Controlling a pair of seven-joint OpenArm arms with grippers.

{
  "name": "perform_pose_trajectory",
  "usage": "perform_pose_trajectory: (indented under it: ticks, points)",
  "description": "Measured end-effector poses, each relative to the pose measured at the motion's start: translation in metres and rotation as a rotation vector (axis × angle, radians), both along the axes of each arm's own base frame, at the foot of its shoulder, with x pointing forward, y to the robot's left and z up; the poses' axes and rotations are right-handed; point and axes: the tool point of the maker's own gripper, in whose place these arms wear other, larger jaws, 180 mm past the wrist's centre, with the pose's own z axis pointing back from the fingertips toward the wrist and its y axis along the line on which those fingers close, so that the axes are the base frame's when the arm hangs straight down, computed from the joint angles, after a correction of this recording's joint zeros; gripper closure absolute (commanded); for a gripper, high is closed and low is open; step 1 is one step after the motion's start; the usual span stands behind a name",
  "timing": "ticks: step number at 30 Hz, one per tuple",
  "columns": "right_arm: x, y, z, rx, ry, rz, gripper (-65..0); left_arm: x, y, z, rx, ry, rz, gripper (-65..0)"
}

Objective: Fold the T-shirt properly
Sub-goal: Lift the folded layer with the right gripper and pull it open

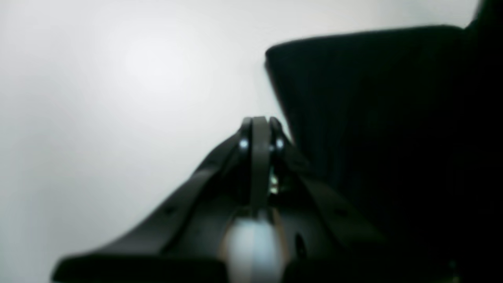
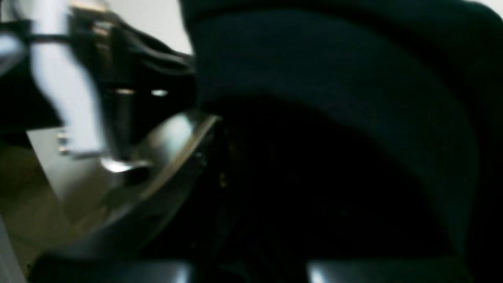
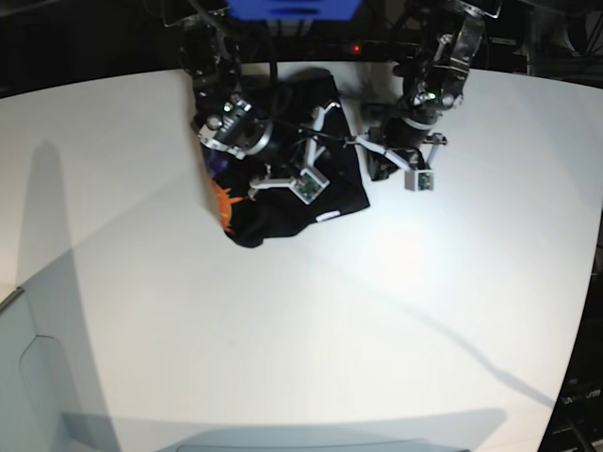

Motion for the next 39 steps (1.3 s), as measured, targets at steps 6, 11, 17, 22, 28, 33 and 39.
perform_pose_trajectory:
  ticks: [6, 11, 17, 22, 28, 33, 39]
  points:
    - [0.006, -0.002, 0.023, 0.018, -0.065, -0.014, -37.7, -0.008, 0.038, 0.01, 0.034, -0.006, 0.097, 0.0]
    - [-0.001, -0.007, 0.062, 0.05, -0.155, -0.036, -41.0, -0.012, 0.072, 0.03, 0.063, -0.046, 0.181, 0.0]
    - [0.015, -0.052, 0.074, 0.02, -0.204, -0.17, -41.1, -0.01, 0.097, 0.055, 0.091, -0.106, 0.239, 0.0]
    - [0.015, -0.08, 0.06, -0.02, -0.174, -0.238, -41.1, -0.014, 0.111, 0.059, 0.107, -0.111, 0.276, 0.0]
    - [-0.014, -0.085, 0.028, -0.065, -0.072, -0.21, -41.2, -0.013, 0.13, 0.066, 0.128, -0.128, 0.32, 0.0]
    - [-0.053, -0.032, 0.005, -0.016, 0.032, -0.057, -41.1, -0.013, 0.147, 0.072, 0.153, -0.144, 0.358, 0.0]
    - [-0.089, 0.032, 0.026, 0.062, 0.004, 0.165, -41.1, -0.012, 0.168, 0.088, 0.185, -0.183, 0.406, 0.0]
